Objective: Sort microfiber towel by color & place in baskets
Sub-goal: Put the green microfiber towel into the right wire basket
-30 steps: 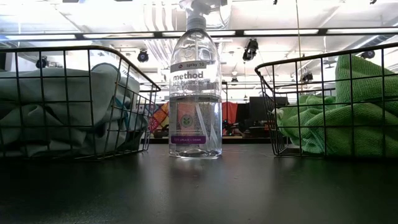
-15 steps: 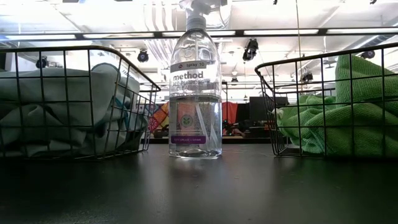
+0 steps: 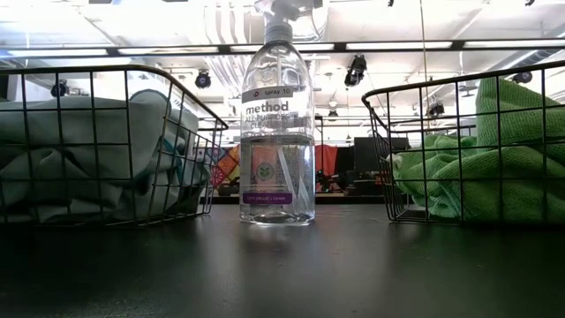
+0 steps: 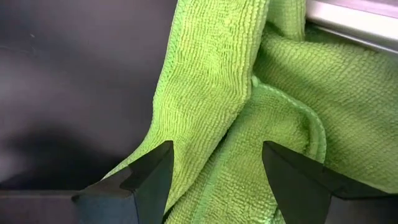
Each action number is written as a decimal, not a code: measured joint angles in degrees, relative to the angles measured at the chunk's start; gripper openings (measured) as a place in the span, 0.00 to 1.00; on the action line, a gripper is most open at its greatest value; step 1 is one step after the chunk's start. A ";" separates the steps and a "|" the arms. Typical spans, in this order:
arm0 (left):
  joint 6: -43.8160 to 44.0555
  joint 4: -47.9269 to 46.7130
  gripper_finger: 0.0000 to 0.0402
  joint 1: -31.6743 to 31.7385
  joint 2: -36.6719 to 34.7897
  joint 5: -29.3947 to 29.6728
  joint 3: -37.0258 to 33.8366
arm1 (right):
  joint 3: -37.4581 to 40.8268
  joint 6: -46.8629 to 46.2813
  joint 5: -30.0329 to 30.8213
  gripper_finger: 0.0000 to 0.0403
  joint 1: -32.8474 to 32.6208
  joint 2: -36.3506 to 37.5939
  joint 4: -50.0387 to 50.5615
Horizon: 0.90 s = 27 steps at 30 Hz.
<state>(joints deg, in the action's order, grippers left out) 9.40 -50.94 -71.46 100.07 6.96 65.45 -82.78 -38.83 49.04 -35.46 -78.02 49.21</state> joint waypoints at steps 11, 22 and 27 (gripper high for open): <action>-2.75 0.51 0.57 2.64 0.00 2.24 -0.02 | 0.00 0.00 0.00 0.50 0.00 0.00 0.00; -2.22 1.43 0.57 4.00 0.00 1.18 -0.02 | 0.02 0.00 0.00 0.50 0.00 0.00 0.03; -2.16 2.50 0.57 4.02 -0.01 0.39 -0.02 | 0.02 0.03 0.00 0.50 0.00 0.00 0.09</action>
<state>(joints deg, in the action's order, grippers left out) 7.24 -48.44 -67.44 100.06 7.35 65.43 -82.76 -38.81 49.04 -35.46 -78.02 49.30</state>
